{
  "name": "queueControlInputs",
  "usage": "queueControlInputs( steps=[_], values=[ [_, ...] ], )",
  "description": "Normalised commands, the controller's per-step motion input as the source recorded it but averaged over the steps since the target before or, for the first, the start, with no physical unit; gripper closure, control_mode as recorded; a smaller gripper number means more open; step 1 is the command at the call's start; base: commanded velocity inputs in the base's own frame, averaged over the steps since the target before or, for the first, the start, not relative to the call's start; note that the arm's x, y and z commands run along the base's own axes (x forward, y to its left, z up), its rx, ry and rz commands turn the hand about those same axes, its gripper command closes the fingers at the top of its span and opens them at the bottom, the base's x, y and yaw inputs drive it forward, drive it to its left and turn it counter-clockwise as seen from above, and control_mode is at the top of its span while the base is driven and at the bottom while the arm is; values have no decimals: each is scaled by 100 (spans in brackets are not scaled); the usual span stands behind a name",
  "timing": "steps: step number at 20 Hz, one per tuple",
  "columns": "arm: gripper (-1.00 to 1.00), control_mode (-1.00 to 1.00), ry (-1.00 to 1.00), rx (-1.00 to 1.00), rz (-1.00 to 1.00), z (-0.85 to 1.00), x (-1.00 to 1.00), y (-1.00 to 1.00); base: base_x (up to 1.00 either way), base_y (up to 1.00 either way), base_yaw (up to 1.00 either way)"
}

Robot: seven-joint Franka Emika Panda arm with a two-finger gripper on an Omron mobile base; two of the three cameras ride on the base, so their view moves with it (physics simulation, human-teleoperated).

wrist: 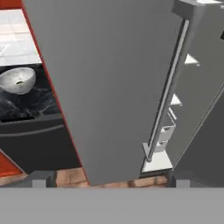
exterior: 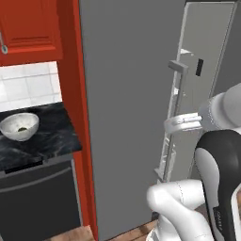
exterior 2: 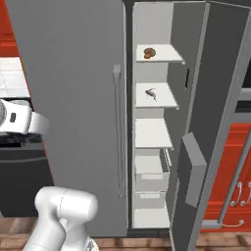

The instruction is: Take the fish, mushroom, and lime from the freezer and place them in the bowl on the counter.

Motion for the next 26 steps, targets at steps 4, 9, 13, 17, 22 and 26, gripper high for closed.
queueControlInputs(
  steps=[4,9,13,17,22,26],
  values=[
    [-100,100,0,0,0,0,0,0,6,-88,-7],
    [-100,100,0,0,0,0,0,0,39,-28,-20],
    [-100,100,0,0,0,0,0,0,62,0,-18],
    [-100,100,0,0,0,0,0,0,62,0,-16],
    [-100,100,0,0,0,0,0,0,21,-36,-3],
    [-100,100,0,0,0,0,0,0,0,-71,2]
  ],
)
